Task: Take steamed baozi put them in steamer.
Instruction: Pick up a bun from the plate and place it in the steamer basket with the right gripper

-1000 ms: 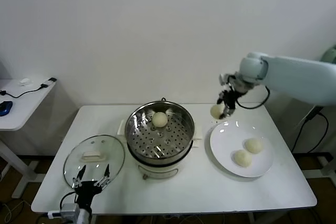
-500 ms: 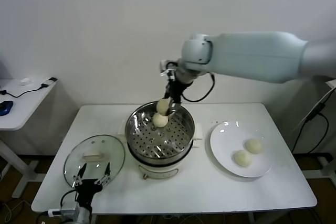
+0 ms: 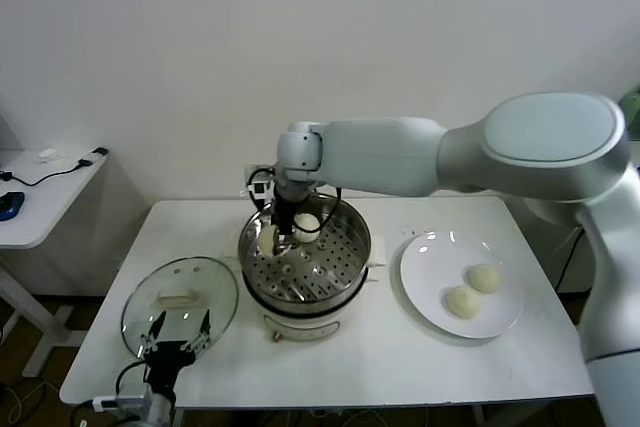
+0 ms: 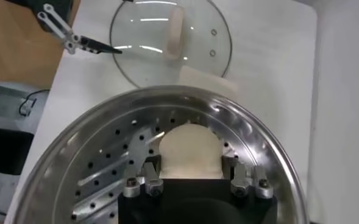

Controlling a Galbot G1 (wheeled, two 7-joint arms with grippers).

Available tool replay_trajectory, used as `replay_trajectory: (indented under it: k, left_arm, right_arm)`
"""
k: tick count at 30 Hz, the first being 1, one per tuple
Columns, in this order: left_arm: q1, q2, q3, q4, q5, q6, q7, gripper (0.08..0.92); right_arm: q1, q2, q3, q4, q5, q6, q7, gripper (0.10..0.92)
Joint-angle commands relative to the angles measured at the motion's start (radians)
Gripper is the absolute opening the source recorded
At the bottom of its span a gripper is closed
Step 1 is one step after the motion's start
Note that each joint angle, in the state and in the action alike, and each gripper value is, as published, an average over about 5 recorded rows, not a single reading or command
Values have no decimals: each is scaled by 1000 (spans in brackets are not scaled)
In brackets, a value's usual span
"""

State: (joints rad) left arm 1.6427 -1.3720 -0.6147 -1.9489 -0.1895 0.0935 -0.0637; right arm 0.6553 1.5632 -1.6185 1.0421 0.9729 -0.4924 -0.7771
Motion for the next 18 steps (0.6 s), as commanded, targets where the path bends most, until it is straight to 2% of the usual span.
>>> replay_trajectory:
  k: [1, 6, 10, 13, 18]
  left_arm:
    - [0, 1, 0, 1, 0, 0, 0, 823]
    - [0, 1, 2, -1, 0, 0, 1, 823]
    - [0, 0, 2, -4, 0, 1, 2, 823]
    - [3, 0, 4, -8, 0, 2, 2, 823]
    - [6, -1, 7, -16, 2, 4, 4, 823]
  right_arm:
    - [-90, 70, 10, -102, -40, -6, 5, 645]
    - [-85, 62, 12, -94, -43, 10, -6, 666]
    - [-58, 35, 12, -62, -47, 31, -31, 764]
    - [-9, -7, 4, -12, -65, 53, -57, 811]
    - [138, -143, -37, 127, -81, 116, -126, 822]
